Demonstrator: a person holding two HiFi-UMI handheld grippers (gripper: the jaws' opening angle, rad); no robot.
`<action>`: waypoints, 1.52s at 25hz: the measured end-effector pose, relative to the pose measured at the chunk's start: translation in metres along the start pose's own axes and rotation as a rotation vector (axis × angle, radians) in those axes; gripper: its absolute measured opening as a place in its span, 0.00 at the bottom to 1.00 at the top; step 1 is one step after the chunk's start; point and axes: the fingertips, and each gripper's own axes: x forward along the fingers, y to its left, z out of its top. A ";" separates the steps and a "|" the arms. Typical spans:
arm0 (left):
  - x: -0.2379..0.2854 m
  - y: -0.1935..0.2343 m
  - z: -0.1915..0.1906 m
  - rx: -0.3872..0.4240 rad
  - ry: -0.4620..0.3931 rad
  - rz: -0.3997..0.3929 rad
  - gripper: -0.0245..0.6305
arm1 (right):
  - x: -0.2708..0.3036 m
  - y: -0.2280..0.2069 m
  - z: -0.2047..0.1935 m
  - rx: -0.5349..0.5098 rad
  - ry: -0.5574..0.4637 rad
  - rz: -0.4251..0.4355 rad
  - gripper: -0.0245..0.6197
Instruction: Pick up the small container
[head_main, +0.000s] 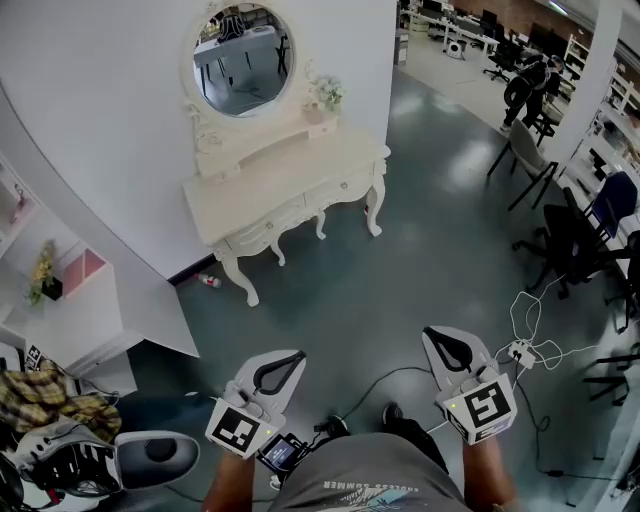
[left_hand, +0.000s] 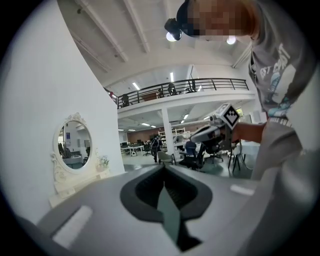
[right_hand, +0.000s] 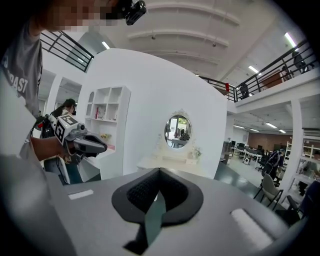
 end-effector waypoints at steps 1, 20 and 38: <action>0.000 0.002 -0.001 -0.004 -0.001 0.000 0.04 | 0.001 0.001 0.001 0.006 -0.004 -0.001 0.04; 0.100 0.030 0.004 -0.023 0.055 0.118 0.04 | 0.075 -0.108 -0.004 0.022 -0.063 0.136 0.04; 0.247 0.041 0.033 -0.035 0.133 0.277 0.04 | 0.156 -0.253 -0.024 0.033 -0.085 0.334 0.04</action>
